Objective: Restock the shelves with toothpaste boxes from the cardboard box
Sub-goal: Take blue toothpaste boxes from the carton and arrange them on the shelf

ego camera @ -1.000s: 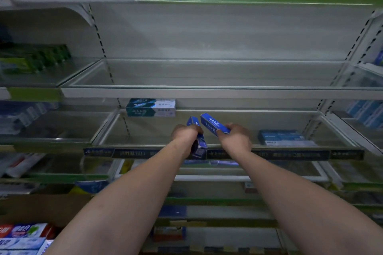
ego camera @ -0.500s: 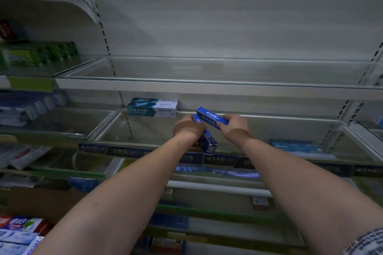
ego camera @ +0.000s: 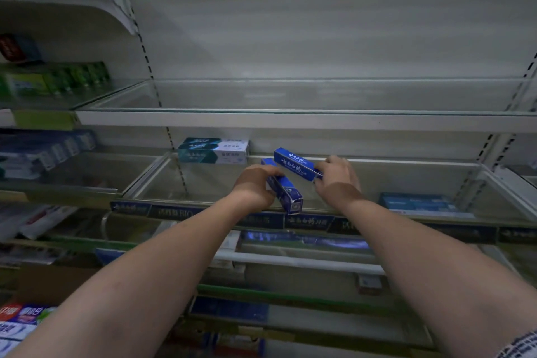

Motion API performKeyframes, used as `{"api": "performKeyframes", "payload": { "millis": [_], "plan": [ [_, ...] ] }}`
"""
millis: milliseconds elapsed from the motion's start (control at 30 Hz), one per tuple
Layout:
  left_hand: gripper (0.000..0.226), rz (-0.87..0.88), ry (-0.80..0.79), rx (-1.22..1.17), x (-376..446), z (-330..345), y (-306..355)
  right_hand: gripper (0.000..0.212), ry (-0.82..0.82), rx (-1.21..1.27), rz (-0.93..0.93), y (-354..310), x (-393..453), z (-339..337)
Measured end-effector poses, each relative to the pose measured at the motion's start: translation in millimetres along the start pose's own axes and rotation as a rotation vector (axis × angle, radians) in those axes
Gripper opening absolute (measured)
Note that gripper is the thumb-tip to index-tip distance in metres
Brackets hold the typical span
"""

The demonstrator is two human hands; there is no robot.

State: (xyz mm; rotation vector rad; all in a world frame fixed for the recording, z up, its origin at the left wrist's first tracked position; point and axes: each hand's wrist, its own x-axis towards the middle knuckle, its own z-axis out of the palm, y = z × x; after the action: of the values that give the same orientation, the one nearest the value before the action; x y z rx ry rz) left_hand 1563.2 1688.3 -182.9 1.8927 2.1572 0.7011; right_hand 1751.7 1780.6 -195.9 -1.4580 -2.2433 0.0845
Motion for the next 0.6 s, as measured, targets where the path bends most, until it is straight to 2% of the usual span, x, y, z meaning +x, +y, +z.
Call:
{"api": "performKeyframes", "payload": {
  "millis": [100,467,600],
  "plan": [
    [0.055,0.063,0.057,-0.004,3,8,-3,0.033,-0.001,-0.059,-0.057,3,4,0],
    [0.043,0.167,0.313,-0.004,22,41,5,0.025,-0.005,-0.105,-0.183,21,47,6],
    [0.044,0.151,0.252,0.109,31,37,16,0.024,0.046,-0.123,-0.197,27,62,17]
  ]
}}
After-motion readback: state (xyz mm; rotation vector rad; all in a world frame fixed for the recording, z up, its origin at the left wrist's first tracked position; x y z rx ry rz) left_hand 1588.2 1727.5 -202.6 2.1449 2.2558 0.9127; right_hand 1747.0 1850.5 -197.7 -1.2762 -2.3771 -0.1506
